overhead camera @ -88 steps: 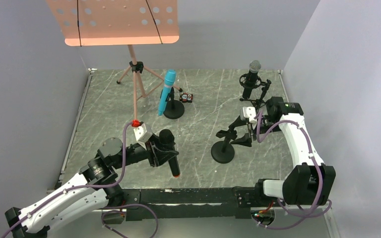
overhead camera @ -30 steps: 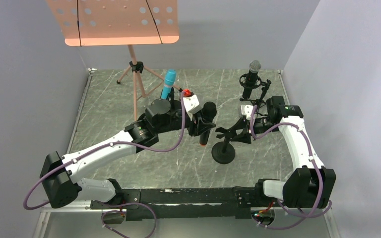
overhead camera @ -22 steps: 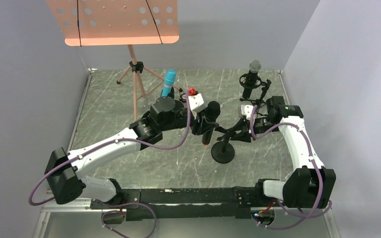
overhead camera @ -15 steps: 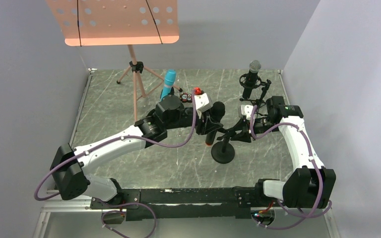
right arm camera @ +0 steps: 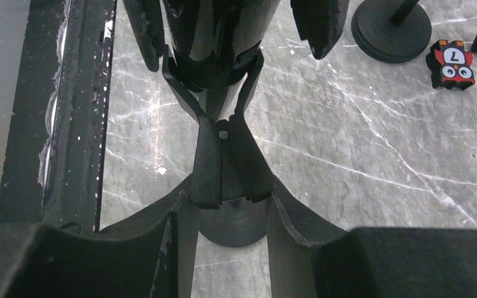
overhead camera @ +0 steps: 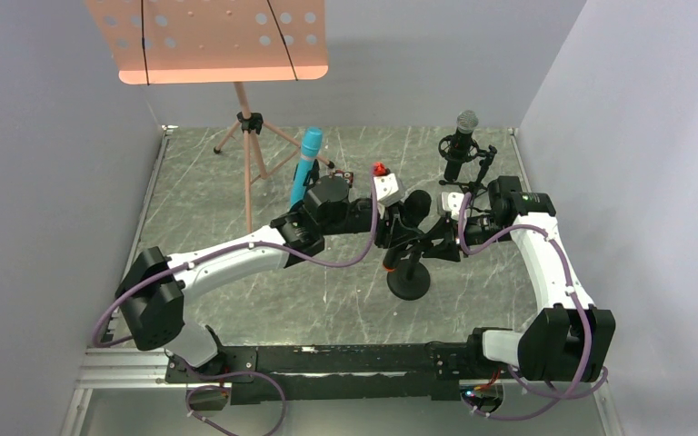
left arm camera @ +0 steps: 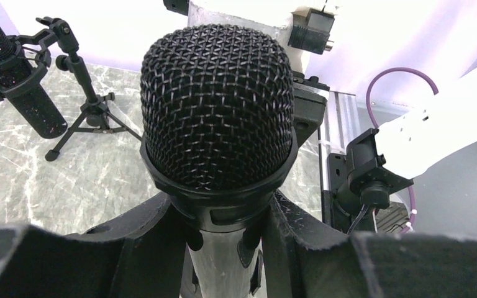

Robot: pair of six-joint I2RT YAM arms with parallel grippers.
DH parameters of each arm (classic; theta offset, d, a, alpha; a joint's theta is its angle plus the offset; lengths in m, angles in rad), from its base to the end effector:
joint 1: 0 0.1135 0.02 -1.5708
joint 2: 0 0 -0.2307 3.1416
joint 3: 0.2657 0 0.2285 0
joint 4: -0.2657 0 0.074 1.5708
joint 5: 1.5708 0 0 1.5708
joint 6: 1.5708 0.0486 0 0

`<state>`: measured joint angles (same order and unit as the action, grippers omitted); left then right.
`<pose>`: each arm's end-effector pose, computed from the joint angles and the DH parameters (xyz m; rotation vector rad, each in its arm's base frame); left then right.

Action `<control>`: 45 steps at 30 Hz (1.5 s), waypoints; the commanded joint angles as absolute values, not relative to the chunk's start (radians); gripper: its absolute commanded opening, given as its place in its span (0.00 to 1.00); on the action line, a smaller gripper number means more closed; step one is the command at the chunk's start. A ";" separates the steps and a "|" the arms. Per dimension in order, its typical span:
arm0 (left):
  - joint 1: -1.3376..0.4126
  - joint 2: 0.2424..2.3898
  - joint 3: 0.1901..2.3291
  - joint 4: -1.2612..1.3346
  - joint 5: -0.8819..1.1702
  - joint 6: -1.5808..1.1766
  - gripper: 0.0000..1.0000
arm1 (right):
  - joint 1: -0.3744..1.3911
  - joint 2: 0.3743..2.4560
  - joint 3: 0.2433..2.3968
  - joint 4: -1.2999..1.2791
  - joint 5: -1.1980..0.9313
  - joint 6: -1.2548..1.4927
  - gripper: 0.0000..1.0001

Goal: Attach the microphones to the stand

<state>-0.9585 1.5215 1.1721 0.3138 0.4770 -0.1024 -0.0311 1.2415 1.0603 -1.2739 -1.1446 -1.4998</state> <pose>0.1849 -0.3021 0.3206 1.0647 1.3761 -1.1823 0.1852 0.0385 0.2576 -1.4749 1.5160 0.8970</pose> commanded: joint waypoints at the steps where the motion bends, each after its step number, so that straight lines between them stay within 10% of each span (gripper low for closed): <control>1: -0.968 1.535 1.148 0.475 0.497 -0.148 0.00 | -0.026 1.233 1.072 -1.303 -1.161 -1.531 0.19; 32: -0.991 1.580 0.909 0.927 0.370 -0.264 0.00 | -0.026 1.317 1.101 -1.411 -1.149 -1.615 0.17; 45: -0.992 1.593 0.920 0.931 0.359 -0.259 0.00 | -0.026 1.314 1.096 -1.407 -1.137 -1.611 0.57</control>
